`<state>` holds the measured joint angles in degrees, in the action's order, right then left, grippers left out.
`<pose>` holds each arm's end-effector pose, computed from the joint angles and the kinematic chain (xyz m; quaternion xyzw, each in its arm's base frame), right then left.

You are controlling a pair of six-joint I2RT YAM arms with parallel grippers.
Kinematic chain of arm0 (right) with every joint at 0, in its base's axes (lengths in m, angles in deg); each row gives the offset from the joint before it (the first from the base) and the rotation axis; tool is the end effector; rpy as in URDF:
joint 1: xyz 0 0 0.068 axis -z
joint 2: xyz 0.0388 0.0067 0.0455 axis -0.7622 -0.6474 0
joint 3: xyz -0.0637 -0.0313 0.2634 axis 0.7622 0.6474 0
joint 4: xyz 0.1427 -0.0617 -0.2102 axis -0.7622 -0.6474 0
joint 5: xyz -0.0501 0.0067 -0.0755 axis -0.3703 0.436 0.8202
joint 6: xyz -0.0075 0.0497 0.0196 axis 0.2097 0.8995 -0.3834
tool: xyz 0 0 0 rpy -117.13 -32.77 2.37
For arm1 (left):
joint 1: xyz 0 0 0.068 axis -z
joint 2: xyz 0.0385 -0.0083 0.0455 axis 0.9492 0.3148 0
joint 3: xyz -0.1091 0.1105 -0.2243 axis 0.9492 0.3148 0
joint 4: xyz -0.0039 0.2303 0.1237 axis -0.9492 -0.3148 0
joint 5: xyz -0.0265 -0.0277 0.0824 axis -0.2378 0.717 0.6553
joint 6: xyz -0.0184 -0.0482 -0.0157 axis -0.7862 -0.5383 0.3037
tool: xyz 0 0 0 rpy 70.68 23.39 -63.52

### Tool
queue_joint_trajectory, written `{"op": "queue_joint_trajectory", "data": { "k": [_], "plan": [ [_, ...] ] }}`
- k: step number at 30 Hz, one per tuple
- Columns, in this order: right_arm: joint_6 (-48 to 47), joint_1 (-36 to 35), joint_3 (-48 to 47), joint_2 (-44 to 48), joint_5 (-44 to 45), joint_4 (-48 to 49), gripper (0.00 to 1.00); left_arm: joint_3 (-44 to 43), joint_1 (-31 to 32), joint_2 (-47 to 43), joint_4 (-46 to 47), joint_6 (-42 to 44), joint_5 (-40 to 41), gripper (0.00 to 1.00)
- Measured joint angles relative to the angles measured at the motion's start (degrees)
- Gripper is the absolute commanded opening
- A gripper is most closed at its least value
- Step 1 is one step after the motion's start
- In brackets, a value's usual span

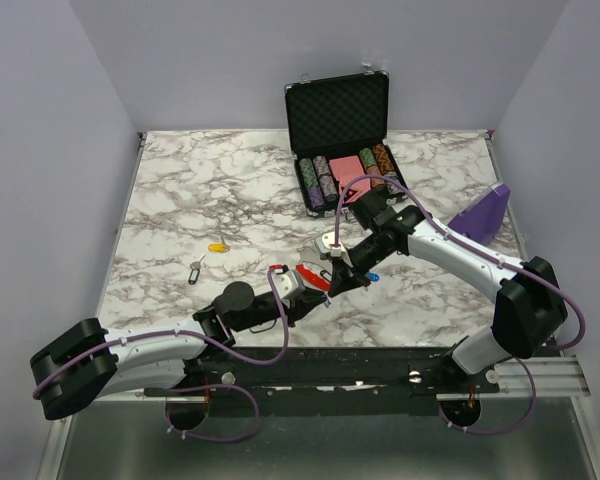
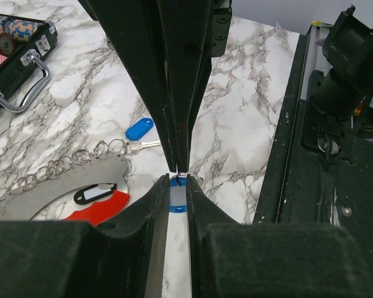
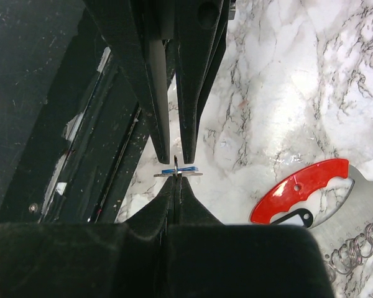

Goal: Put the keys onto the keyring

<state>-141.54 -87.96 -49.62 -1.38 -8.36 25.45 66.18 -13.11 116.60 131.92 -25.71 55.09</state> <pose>0.2079 0.2021 0.2524 -0.7084 0.5113 0.4302 0.2275 0.1008 -0.1778 0.2007 0.3726 0.6137 -0.4332 0.5448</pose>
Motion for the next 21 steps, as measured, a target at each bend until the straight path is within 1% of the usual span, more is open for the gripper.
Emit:
{"op": "queue_joint_trajectory", "data": {
  "k": [7, 9, 14, 15, 16, 18, 19, 21],
  "plan": [
    [0.0, 0.0, 0.0, 0.0, -0.4, -0.1, 0.01, -0.1, 0.0, 0.3, 0.0, 0.0, -0.1, 0.12],
    [0.0, 0.0, 0.0, 0.0, -0.4, -0.1, 0.01, -0.1, 0.0, 0.4, 0.0, 0.0, -0.2, 0.01],
    [0.0, 0.0, 0.0, 0.0, -0.5, -0.2, 0.01, -0.2, 0.0, 0.9, 0.3, 0.0, -0.7, 0.0],
    [0.0, 0.0, 0.0, 0.0, -0.5, -0.2, 0.04, -0.2, 0.0, 1.0, 0.4, 0.0, -0.8, 0.0],
    [0.0, 0.0, 0.0, 0.0, -0.5, -0.3, 0.1, -0.2, 0.0, 1.0, 0.5, 0.0, -0.8, 0.0],
    [0.1, 0.0, 0.0, 0.0, -0.7, -0.4, 0.26, 0.1, 0.0, 0.9, 1.2, -0.2, -0.8, 0.0],
    [0.3, 0.0, -0.2, 0.0, -1.1, -0.4, 0.32, 0.4, 0.0, 0.9, 1.9, -0.3, -0.8, 0.0],
    [0.9, 0.0, -0.7, 0.0, -2.1, -0.5, 0.38, 2.2, 0.0, -0.2, 4.6, -1.3, -0.1, 0.0]
  ]
}}
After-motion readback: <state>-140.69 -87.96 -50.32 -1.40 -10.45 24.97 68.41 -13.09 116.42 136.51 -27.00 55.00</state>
